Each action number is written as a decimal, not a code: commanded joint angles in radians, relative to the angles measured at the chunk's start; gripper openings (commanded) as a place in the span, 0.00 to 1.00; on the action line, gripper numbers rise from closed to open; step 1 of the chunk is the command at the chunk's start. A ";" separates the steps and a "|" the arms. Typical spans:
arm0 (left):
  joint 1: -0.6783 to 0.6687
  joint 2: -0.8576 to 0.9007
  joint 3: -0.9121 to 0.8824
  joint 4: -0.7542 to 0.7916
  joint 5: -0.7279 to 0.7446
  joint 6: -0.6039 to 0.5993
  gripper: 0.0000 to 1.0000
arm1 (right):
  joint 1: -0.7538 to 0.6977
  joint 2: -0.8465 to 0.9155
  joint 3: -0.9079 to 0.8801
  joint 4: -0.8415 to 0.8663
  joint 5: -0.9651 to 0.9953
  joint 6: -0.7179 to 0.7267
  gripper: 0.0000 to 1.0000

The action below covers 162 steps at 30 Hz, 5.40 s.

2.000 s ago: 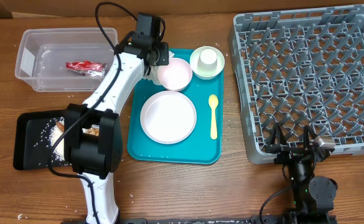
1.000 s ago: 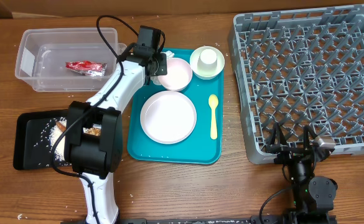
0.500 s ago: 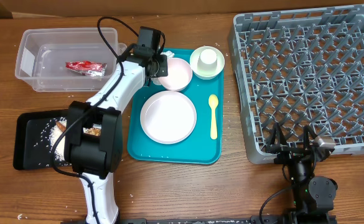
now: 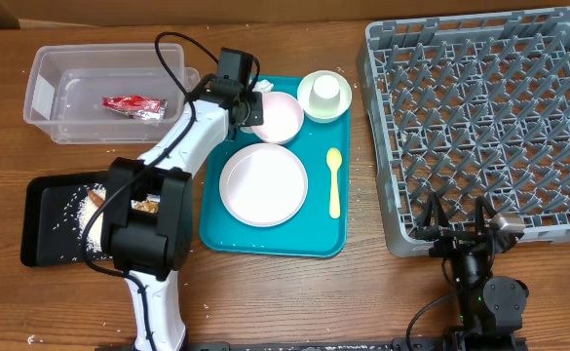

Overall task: Sort waste into correct bins and load items into the dishwasher
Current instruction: 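Lower the left gripper and pinch the crumpled white tissue, then carry the tissue to the clear bin and open the left gripper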

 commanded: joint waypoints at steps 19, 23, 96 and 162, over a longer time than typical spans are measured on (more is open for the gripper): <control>-0.038 -0.100 0.007 -0.099 0.054 0.045 0.04 | 0.006 -0.011 -0.011 0.007 0.001 -0.006 1.00; -0.035 -0.100 0.007 -0.059 -0.008 0.047 0.04 | 0.006 -0.011 -0.011 0.007 0.001 -0.006 1.00; 0.023 0.008 0.006 0.010 -0.055 -0.015 0.04 | 0.006 -0.011 -0.011 0.006 0.002 -0.006 1.00; 0.150 -0.333 0.006 -0.066 0.278 0.124 0.81 | 0.006 -0.011 -0.011 0.007 0.002 -0.006 1.00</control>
